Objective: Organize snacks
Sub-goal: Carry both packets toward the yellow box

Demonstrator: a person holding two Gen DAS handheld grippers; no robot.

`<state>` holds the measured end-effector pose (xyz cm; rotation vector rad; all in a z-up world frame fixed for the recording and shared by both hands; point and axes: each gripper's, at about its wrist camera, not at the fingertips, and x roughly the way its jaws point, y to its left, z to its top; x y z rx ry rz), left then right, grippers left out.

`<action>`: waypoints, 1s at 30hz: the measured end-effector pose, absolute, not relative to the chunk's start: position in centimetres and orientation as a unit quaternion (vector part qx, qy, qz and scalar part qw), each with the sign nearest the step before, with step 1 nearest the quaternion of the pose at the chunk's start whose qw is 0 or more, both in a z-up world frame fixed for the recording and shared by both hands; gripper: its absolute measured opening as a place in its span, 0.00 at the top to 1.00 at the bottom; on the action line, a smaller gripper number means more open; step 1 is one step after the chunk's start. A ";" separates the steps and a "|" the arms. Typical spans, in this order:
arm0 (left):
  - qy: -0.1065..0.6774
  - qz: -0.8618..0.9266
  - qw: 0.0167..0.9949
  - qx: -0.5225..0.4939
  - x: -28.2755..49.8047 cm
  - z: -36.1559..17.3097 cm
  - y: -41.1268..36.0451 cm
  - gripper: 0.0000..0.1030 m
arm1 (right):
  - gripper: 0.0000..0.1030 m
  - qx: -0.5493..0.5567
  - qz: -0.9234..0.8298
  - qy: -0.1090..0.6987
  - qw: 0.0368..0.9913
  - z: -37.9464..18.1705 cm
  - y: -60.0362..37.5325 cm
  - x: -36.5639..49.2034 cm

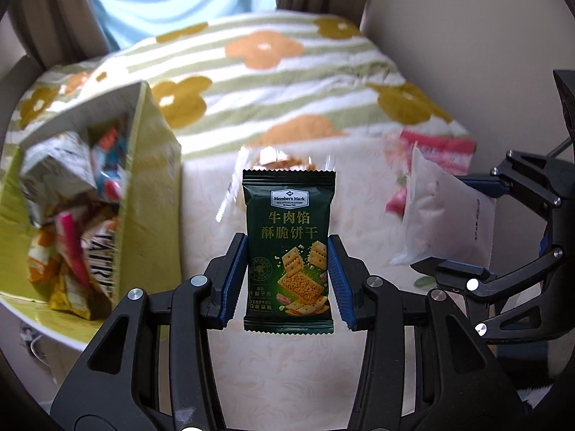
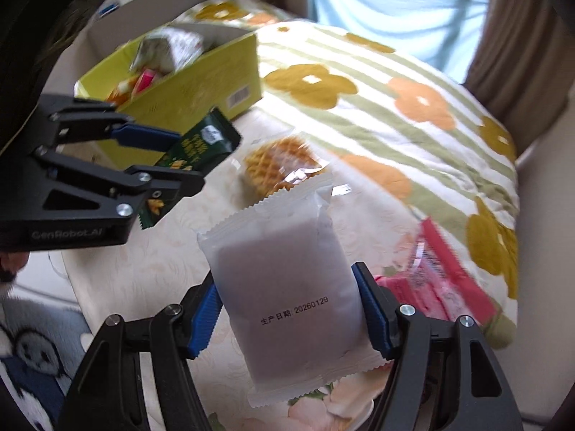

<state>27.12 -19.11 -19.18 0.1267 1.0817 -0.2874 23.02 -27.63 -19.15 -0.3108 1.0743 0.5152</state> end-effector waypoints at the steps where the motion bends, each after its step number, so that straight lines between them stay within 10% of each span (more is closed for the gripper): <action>1: 0.504 -0.133 0.852 0.056 27.0 -18.2 -18.9 0.61 | 0.37 -0.137 0.241 0.500 0.820 -18.4 -27.7 22.9; 16: 0.425 -0.109 0.899 0.010 27.7 -8.5 -7.8 0.61 | 0.37 -0.131 0.247 0.404 0.871 -8.3 -19.6 22.7; 30: 0.450 -0.097 0.888 0.006 31.4 -10.7 10.0 0.61 | 0.37 -0.072 0.210 0.432 0.874 -9.8 -5.3 26.2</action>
